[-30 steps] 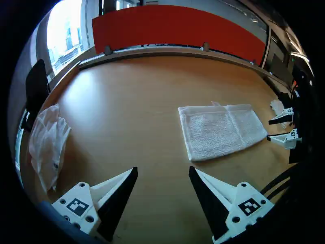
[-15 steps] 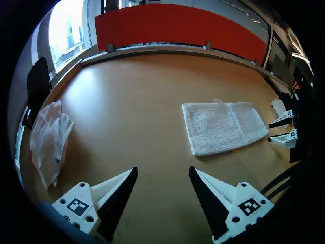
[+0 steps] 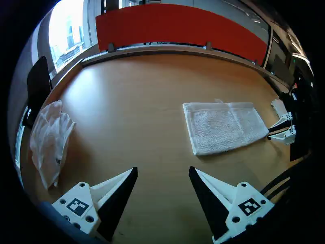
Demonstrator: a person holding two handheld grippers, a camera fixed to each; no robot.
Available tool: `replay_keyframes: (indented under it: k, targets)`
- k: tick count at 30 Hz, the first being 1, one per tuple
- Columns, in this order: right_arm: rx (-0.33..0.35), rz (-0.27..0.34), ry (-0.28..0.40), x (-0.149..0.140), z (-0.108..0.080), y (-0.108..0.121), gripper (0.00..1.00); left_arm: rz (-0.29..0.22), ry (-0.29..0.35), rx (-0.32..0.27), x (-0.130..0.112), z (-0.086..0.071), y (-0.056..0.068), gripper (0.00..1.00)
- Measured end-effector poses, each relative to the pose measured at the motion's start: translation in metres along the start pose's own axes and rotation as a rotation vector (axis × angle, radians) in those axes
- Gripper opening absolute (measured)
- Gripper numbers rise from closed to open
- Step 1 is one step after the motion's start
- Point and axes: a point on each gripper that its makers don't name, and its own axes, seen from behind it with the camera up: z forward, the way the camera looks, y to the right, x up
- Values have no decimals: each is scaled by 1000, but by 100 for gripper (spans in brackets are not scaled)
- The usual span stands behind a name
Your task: Fold towel
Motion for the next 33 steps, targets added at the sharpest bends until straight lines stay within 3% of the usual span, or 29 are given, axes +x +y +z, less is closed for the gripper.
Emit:
replay_keyframes:
  k: [4, 15, 33]
  targets:
    - [3, -6, 1, 1, 1, 0, 36, 0, -1, 0, 1, 1, -1, 94]
    - [6, -7, 14, 3, 2, -1, 5, 0, -3, 1, 0, 2, -2, 93]
    - [-24, -2, 85, 30, -16, 2, 4, -10, 2, 11, 3, 2, -5, 94]
